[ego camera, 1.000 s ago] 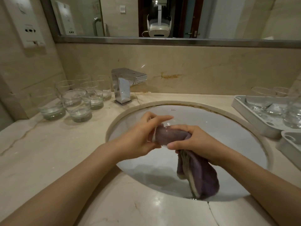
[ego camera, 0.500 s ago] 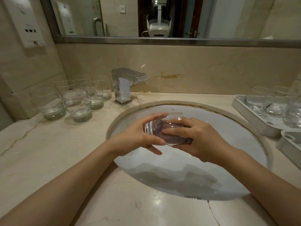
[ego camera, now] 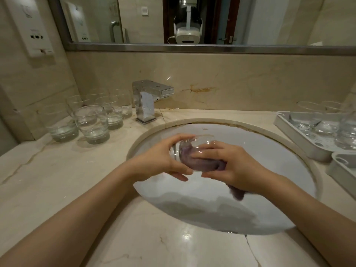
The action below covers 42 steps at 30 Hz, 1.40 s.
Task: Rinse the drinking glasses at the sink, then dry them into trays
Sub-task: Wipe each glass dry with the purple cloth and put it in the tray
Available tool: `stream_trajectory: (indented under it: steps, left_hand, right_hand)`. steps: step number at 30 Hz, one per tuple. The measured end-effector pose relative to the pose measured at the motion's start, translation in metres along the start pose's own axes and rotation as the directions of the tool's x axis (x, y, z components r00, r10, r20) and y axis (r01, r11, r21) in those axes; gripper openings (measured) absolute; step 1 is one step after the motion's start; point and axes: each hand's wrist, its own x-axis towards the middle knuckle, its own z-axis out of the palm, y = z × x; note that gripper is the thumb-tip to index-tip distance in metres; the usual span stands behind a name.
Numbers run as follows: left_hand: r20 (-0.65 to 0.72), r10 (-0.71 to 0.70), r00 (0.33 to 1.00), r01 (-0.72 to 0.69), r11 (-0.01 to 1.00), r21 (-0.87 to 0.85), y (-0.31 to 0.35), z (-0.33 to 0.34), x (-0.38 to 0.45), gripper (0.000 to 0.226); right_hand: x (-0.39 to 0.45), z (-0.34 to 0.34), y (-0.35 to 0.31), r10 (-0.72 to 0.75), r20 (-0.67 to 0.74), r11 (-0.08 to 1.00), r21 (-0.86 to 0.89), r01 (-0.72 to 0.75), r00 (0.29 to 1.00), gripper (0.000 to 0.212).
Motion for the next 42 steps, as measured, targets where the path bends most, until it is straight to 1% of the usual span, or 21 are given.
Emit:
stream_trajectory:
  steps: [3, 6, 9, 10, 12, 14, 16, 18, 20, 22, 23, 25, 27, 29, 31, 32, 34, 36, 38, 40, 42]
  left_hand:
    - [0.055, -0.051, 0.997, 0.056, 0.995, -0.084, -0.001, -0.001, -0.001, 0.080]
    - [0.028, -0.017, 0.999, 0.018, 1.000, -0.021, -0.003, 0.005, 0.000, 0.082]
    - [-0.043, 0.079, 0.996, -0.071, 0.983, 0.167, -0.009, 0.010, 0.002, 0.086]
    - [-0.048, 0.160, 0.986, -0.138, 0.945, 0.297, -0.010, 0.011, 0.002, 0.087]
    - [-0.002, 0.350, 0.937, -0.274, 0.736, 0.618, -0.013, 0.011, 0.002, 0.087]
    - [0.060, 0.487, 0.871, -0.363, 0.557, 0.748, -0.014, 0.010, 0.003, 0.086]
    - [0.043, 0.524, 0.850, -0.399, 0.590, 0.702, -0.012, 0.008, 0.005, 0.084]
    - [-0.056, 0.393, 0.918, -0.317, 0.810, 0.494, -0.006, 0.007, 0.003, 0.085]
    - [-0.061, 0.125, 0.990, -0.113, 0.980, 0.161, 0.000, 0.005, 0.001, 0.087]
    - [0.010, 0.011, 1.000, -0.012, 1.000, 0.019, 0.001, 0.005, -0.001, 0.087]
    - [0.022, 0.007, 1.000, -0.007, 1.000, -0.003, 0.000, 0.004, -0.001, 0.087]
    - [0.021, 0.030, 0.999, -0.030, 0.999, -0.015, 0.000, 0.003, -0.001, 0.088]
    - [0.009, 0.070, 0.997, -0.071, 0.996, 0.052, -0.002, 0.005, 0.001, 0.088]
    - [-0.022, 0.133, 0.991, -0.125, 0.966, 0.224, -0.007, 0.009, 0.001, 0.087]
    - [-0.001, 0.257, 0.966, -0.222, 0.836, 0.501, -0.011, 0.010, -0.001, 0.086]
    - [0.037, 0.344, 0.938, -0.285, 0.709, 0.645, -0.013, 0.009, -0.001, 0.086]
    - [0.120, 0.482, 0.868, -0.373, 0.471, 0.799, -0.016, 0.007, 0.001, 0.086]
    - [0.117, 0.548, 0.828, -0.395, 0.423, 0.815, -0.017, 0.008, 0.004, 0.085]
    - [0.030, 0.543, 0.839, -0.388, 0.559, 0.733, -0.015, 0.011, 0.005, 0.081]
    - [-0.062, 0.353, 0.934, -0.274, 0.816, 0.510, -0.010, 0.011, 0.003, 0.084]
    - [-0.043, 0.088, 0.995, -0.076, 0.973, 0.216, -0.006, 0.008, -0.001, 0.086]
  right_hand:
    - [-0.002, 0.001, 0.007, -0.110, 0.011, 0.971, -0.210, 0.110, 0.994, 0.048]
    - [-0.001, -0.001, 0.002, 0.033, 0.043, 0.999, -0.024, -0.032, 0.999, 0.052]
    - [0.002, -0.004, -0.004, 0.216, 0.093, 0.935, 0.268, -0.233, 0.972, 0.049]
    - [0.002, -0.006, -0.006, 0.264, 0.124, 0.880, 0.374, -0.291, 0.957, 0.044]
    - [0.003, -0.010, -0.008, 0.307, 0.237, 0.713, 0.584, -0.388, 0.922, 0.038]
    - [0.002, -0.014, -0.010, 0.296, 0.320, 0.574, 0.694, -0.435, 0.900, 0.033]
    - [0.002, -0.013, -0.009, 0.305, 0.303, 0.574, 0.698, -0.428, 0.903, 0.036]
    - [0.003, -0.007, -0.009, 0.340, 0.217, 0.657, 0.641, -0.396, 0.915, 0.039]
    - [0.002, -0.001, -0.004, 0.191, 0.009, 0.928, 0.325, -0.184, 0.982, 0.039]
    - [-0.002, 0.004, 0.008, -0.105, -0.033, 0.982, -0.163, 0.098, 0.994, 0.045]
    - [-0.002, 0.004, 0.011, -0.165, -0.029, 0.947, -0.283, 0.150, 0.986, 0.049]
    - [-0.002, 0.002, 0.012, -0.173, -0.068, 0.941, -0.305, 0.145, 0.983, 0.050]
    - [-0.002, 0.002, 0.008, -0.114, -0.075, 0.976, -0.196, 0.098, 0.991, 0.048]
    - [0.000, 0.002, 0.001, 0.076, -0.023, 0.993, 0.097, -0.074, 0.997, 0.041]
    - [0.001, 0.000, -0.005, 0.258, 0.121, 0.843, 0.457, -0.284, 0.959, 0.035]
    - [0.002, -0.001, -0.006, 0.299, 0.208, 0.725, 0.585, -0.364, 0.931, 0.030]
    - [0.002, -0.009, -0.009, 0.301, 0.358, 0.507, 0.725, -0.466, 0.884, 0.036]
    - [0.002, -0.015, -0.009, 0.260, 0.384, 0.460, 0.757, -0.464, 0.886, 0.034]
    - [0.002, -0.014, -0.009, 0.297, 0.328, 0.539, 0.718, -0.441, 0.897, 0.024]
    - [0.001, -0.008, -0.010, 0.320, 0.167, 0.745, 0.564, -0.357, 0.932, 0.030]
    - [-0.001, -0.003, -0.001, 0.059, 0.000, 0.997, 0.043, -0.059, 0.998, 0.038]
